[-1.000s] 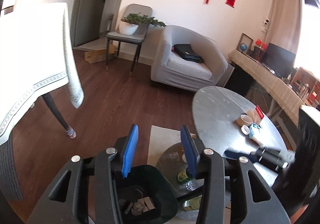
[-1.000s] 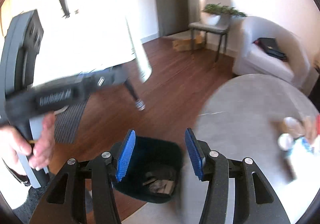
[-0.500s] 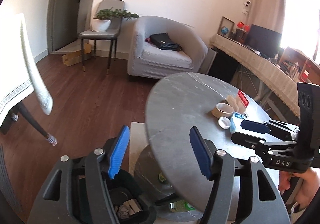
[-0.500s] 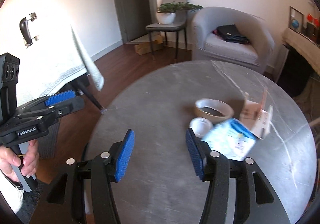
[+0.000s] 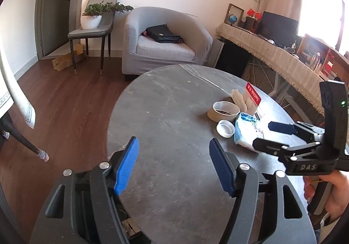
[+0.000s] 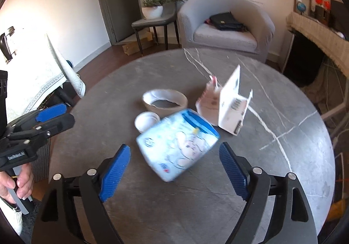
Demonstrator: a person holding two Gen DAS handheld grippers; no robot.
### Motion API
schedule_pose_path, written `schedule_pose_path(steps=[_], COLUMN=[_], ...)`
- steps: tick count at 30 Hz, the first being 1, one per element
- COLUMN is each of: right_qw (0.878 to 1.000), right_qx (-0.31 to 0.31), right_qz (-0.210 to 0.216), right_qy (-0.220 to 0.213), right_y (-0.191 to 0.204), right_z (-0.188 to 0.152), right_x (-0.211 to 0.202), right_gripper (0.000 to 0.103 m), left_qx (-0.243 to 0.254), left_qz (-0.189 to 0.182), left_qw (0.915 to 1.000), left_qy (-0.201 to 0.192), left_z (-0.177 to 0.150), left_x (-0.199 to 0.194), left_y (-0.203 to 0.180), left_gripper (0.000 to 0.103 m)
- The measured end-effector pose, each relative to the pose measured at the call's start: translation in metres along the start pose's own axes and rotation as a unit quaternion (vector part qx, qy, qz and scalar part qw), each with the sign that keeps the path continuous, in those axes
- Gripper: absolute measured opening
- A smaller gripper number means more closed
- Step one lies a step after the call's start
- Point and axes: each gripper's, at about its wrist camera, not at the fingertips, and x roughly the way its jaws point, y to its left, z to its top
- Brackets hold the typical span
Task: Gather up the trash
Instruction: 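Grasp the blue-and-white wipes pack with the right tool, then grasp the small white cap with the left tool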
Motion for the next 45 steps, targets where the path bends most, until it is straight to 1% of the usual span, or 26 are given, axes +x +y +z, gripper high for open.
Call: schedule_pose_path(steps=[5,12,21,23,25,31,39,45], right_qw=[1.0,0.999,0.998,0.998,0.998,0.998,0.999,1.0], right_qx=[-0.003,-0.031,-0.045,-0.049,-0.055,-0.053,-0.04,-0.029], right_qz=[0.007,0.005,-0.025,-0.023,-0.018,-0.015,0.0,0.007], right_qy=[0.017,0.029,0.031,0.032,0.029,0.021,0.009,-0.006], right_y=[-0.006,0.009,0.015,0.017,0.018,0.015,0.006,-0.006], right_z=[0.002,0.009,0.011,0.011,0.01,0.011,0.012,0.012], right_x=[0.013,0.022,0.031,0.03,0.028,0.023,0.01,-0.006], right_gripper=[0.09,0.092,0.092,0.092,0.086,0.081,0.08,0.08], left_qx=[0.011,0.023,0.026,0.026,0.026,0.037,0.04,0.046], left_qz=[-0.007,-0.012,-0.021,-0.02,-0.02,-0.017,-0.011,-0.013], left_qw=[0.9999,0.9995,0.9991,0.999,0.9989,0.9985,0.9983,0.9979], left_qy=[0.009,0.02,0.025,0.029,0.033,0.037,0.04,0.044], left_z=[0.001,0.005,0.01,0.01,0.01,0.01,0.009,0.01], left_x=[0.01,0.019,0.022,0.024,0.026,0.03,0.033,0.04], left_y=[-0.008,-0.01,-0.008,-0.007,-0.008,-0.015,-0.021,-0.038], left_gripper=[0.07,0.071,0.073,0.073,0.073,0.073,0.073,0.073])
